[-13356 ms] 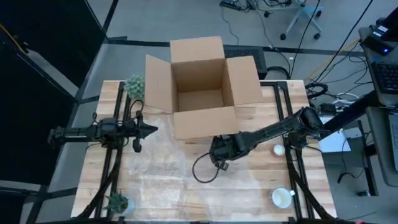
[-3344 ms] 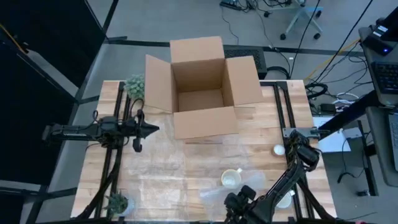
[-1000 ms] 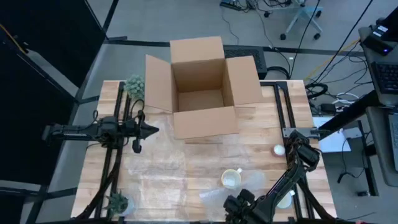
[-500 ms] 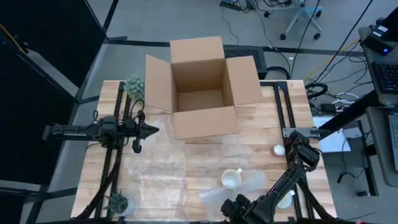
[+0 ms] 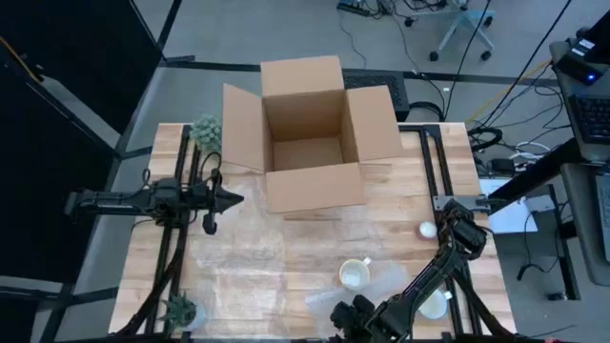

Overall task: Wrap mug
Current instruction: Wrap the orange mug with bubble wrap

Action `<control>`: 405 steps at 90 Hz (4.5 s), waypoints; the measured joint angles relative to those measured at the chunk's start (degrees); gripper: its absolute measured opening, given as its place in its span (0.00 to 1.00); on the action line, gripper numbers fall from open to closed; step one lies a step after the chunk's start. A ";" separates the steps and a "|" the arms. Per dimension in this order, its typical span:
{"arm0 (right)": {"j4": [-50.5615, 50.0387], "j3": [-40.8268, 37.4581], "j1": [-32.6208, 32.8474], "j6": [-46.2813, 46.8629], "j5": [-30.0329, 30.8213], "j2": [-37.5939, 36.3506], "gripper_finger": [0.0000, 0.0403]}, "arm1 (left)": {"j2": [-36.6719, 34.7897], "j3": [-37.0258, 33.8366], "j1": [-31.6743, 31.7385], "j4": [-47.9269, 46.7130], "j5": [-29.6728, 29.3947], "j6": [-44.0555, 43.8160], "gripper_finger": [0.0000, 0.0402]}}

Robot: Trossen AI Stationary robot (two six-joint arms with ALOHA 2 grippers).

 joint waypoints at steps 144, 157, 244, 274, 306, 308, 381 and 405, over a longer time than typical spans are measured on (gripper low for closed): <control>-31.59 -0.02 -5.03 -11.12 2.97 -18.02 0.00 | -0.02 0.00 0.00 1.65 -0.13 0.00 0.00; -35.94 -0.02 -9.08 -14.61 5.93 -16.78 0.00 | -0.02 0.00 0.00 1.66 -0.15 0.00 0.00; -50.10 -0.02 -15.72 -19.79 -1.06 -30.41 0.47 | 0.00 0.61 -0.05 5.73 0.18 0.00 0.00; -32.51 -0.68 -5.02 -22.73 1.77 -31.62 0.46 | 10.94 8.23 -4.47 5.52 1.01 0.09 0.00; -25.67 -1.44 0.21 -22.27 4.52 -18.21 0.39 | 29.29 17.62 -13.16 0.78 0.93 0.40 0.00; -27.65 -1.47 -0.01 -21.98 4.67 -17.30 0.39 | 30.33 17.98 -13.72 0.86 0.92 0.39 0.00; -35.46 -3.52 -10.46 -26.92 8.61 -17.25 0.42 | 30.67 19.82 -19.12 -5.37 -8.97 -1.70 0.00; -35.48 -3.56 -8.70 -25.63 10.90 -17.40 0.44 | 29.91 28.20 -23.85 -4.69 -9.07 1.33 0.00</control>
